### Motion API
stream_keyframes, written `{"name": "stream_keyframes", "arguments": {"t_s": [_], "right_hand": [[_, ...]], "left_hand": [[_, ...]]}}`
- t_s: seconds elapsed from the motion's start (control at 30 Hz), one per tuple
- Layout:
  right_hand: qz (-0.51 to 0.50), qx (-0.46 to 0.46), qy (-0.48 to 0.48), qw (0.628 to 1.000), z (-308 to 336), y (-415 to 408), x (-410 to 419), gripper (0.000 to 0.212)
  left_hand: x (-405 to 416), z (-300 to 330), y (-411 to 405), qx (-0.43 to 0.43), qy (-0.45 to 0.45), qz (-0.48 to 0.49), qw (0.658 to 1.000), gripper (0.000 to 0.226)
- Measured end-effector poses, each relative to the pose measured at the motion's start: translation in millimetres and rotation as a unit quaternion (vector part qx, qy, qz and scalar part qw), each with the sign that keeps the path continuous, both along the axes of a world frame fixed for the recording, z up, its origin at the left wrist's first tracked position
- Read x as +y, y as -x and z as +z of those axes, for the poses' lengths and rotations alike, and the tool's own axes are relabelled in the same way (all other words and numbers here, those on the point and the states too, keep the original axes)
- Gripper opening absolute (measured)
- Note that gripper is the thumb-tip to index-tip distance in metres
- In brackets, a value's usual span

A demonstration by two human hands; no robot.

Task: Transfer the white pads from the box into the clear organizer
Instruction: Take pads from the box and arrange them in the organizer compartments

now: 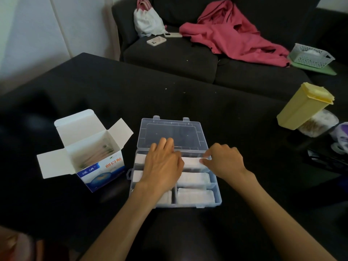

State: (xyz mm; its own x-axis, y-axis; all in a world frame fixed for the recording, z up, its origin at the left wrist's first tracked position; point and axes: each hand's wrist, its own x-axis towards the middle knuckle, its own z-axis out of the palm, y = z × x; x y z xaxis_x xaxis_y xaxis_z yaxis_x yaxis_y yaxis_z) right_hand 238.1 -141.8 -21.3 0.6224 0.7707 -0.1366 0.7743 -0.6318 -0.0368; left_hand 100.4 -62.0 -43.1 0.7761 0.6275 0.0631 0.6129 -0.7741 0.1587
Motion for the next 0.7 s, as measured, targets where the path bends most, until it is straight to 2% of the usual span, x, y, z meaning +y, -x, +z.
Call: {"name": "stream_keyframes", "arguments": {"t_s": [0.27, 0.37, 0.43, 0.53, 0.7], "right_hand": [[-0.047, 0.130, 0.038, 0.990, -2.3, -21.0, 14.9, 0.022], [-0.038, 0.214, 0.042, 0.975, 18.9, -32.0, 14.0, 0.023], [-0.031, 0.238, 0.030, 0.970, 40.8, -39.2, 11.6, 0.020], [-0.037, 0.178, 0.051, 0.982, 47.3, -36.0, 12.7, 0.022], [0.012, -0.014, 0.036, 0.999, 30.2, -4.1, 10.5, 0.015]], "left_hand": [[-0.1, 6.4, -3.5, -0.020, 0.015, 0.045, 0.999, 0.033], [-1.2, 5.6, -6.0, -0.009, 0.032, 0.054, 0.998, 0.033], [-1.2, 5.4, -7.4, -0.008, 0.034, 0.054, 0.998, 0.033], [0.0, 5.5, -8.3, -0.005, 0.032, 0.057, 0.998, 0.034], [0.2, 7.3, -9.2, -0.027, 0.044, 0.069, 0.996, 0.031]]}}
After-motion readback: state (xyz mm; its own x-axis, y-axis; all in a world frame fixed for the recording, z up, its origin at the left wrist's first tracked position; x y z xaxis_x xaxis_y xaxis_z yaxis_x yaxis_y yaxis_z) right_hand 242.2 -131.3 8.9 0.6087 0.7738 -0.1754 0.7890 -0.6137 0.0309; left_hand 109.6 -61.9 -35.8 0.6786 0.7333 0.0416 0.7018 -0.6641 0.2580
